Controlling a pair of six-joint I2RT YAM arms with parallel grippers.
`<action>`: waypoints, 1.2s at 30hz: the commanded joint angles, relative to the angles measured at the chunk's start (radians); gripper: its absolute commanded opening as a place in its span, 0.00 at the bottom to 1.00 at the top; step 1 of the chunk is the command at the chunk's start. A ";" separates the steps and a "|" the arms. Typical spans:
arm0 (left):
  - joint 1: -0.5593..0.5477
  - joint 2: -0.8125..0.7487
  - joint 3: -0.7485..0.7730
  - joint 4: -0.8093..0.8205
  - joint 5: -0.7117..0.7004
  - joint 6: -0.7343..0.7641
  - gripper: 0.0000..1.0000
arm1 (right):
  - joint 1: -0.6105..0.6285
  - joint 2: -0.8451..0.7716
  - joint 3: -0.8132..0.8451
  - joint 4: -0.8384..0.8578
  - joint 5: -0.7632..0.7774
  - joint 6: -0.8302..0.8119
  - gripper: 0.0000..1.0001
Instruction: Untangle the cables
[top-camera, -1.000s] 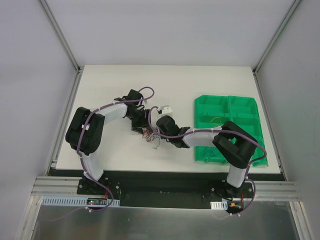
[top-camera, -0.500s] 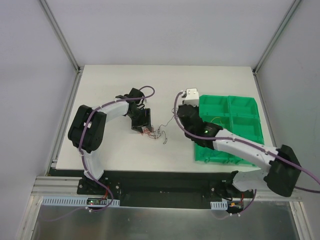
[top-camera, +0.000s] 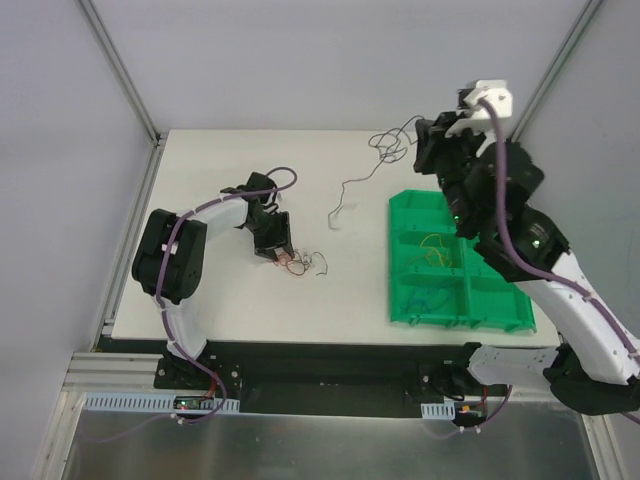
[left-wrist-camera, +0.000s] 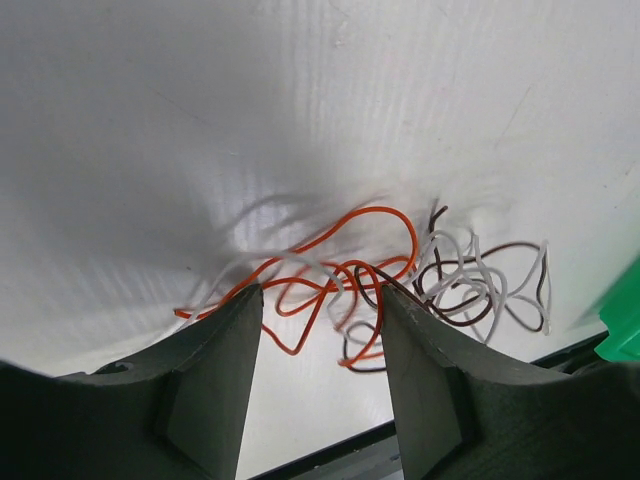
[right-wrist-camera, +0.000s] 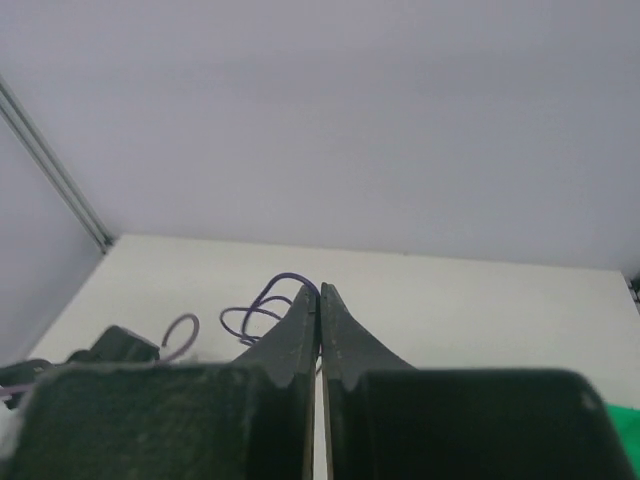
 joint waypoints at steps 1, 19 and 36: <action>0.035 -0.018 -0.009 -0.020 -0.075 0.042 0.50 | -0.006 -0.007 0.157 -0.094 -0.050 -0.080 0.00; 0.084 -0.452 -0.083 0.087 0.154 0.170 0.81 | -0.214 -0.053 -0.117 -0.183 -0.647 0.199 0.00; 0.078 -0.590 -0.144 0.251 0.463 0.125 0.89 | -0.529 -0.114 -0.378 0.062 -1.280 0.529 0.00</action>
